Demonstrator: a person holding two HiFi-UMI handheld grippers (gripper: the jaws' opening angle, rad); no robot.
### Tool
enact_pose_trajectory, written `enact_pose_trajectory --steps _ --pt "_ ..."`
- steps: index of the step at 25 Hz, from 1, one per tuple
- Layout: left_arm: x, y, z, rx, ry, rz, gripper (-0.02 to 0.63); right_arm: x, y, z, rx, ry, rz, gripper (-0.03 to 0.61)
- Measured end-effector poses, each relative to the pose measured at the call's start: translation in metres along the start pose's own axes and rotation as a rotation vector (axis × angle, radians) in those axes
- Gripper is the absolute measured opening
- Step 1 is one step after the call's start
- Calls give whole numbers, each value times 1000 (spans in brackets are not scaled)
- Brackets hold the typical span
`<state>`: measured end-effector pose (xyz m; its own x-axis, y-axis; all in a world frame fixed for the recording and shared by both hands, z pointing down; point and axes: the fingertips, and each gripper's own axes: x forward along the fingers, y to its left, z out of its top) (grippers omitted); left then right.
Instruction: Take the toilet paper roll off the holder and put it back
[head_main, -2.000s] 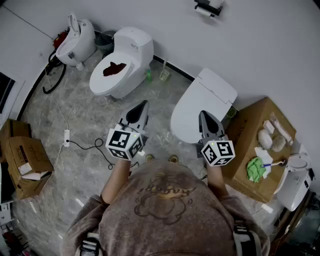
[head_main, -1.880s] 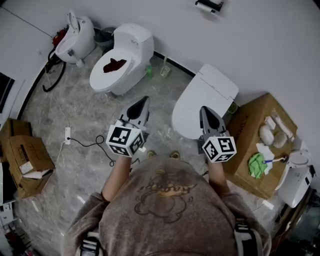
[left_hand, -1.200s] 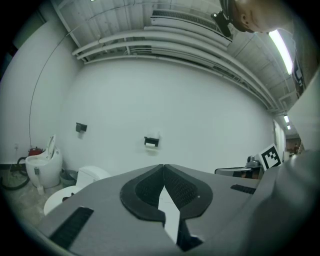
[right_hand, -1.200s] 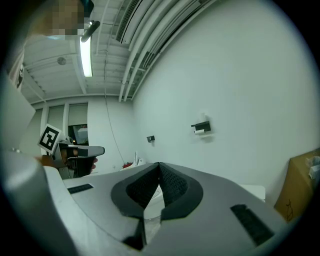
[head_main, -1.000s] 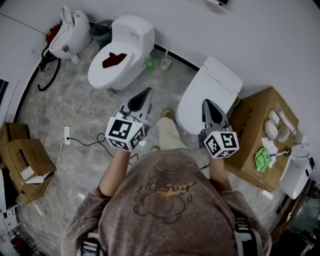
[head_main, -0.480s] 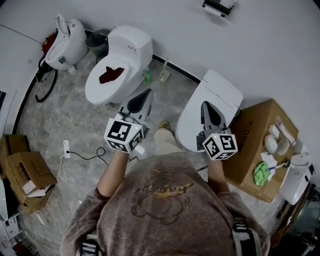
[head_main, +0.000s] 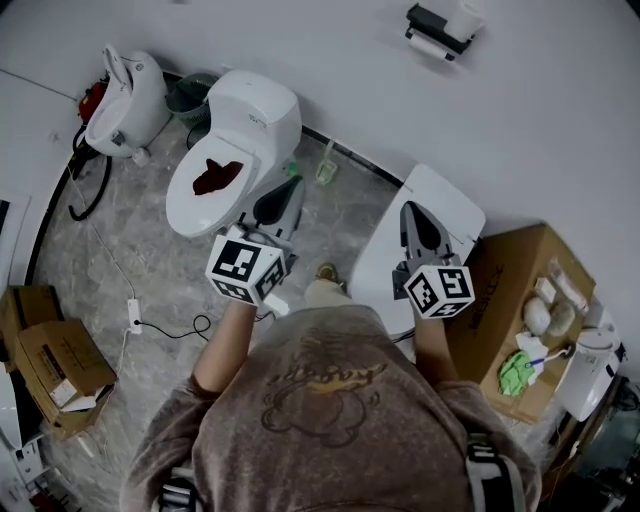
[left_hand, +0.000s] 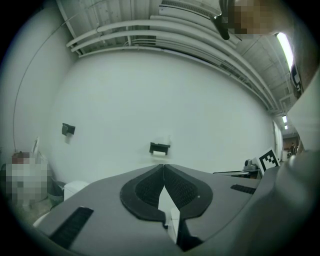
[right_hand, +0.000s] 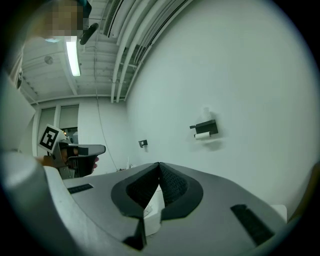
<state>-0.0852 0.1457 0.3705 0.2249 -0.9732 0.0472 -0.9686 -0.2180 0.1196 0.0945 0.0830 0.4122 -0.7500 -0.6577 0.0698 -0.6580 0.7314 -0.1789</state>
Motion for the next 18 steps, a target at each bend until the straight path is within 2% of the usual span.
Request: enact_pose_trajectory --steps 11,18 --pt "94 32 21 19 -28 -29 20 73 -57 29 -18 -16 -3 -3" --pt "135 38 29 20 -23 -80 20 91 -81 36 -10 -21 -49 -3"
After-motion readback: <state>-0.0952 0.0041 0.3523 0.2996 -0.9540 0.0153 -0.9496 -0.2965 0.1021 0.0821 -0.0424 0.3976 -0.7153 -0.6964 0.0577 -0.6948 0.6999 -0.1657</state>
